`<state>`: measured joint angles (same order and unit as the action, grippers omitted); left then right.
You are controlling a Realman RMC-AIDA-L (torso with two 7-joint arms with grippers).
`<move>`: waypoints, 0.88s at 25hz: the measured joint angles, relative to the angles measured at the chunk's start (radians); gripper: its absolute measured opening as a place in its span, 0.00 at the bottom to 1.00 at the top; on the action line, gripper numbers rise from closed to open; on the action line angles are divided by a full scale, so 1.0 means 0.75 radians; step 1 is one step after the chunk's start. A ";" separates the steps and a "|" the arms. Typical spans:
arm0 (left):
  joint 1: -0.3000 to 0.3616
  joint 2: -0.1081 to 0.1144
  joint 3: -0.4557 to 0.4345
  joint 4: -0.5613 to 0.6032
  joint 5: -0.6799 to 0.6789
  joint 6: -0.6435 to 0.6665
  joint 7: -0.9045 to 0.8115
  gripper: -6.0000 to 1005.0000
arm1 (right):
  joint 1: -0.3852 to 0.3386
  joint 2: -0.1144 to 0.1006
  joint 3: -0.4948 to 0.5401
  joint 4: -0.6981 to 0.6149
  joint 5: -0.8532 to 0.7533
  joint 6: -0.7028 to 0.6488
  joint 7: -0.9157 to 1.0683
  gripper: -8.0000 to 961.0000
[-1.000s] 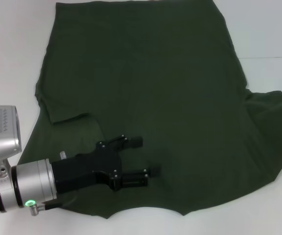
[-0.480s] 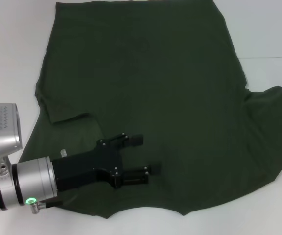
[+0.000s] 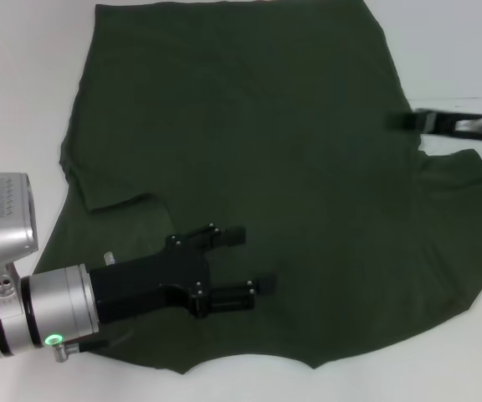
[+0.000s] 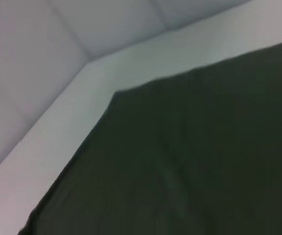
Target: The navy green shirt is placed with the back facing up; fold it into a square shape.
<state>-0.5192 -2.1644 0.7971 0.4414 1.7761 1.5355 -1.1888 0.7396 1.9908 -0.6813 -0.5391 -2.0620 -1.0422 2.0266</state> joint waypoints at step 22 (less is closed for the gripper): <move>0.005 0.000 -0.011 -0.001 -0.004 -0.002 -0.012 0.93 | -0.141 -0.026 -0.073 -0.110 0.040 0.008 0.133 0.59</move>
<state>-0.5157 -2.1644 0.7885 0.4405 1.7731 1.5339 -1.1980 0.6336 1.9712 -0.7363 -0.6213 -2.0320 -1.0364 2.1265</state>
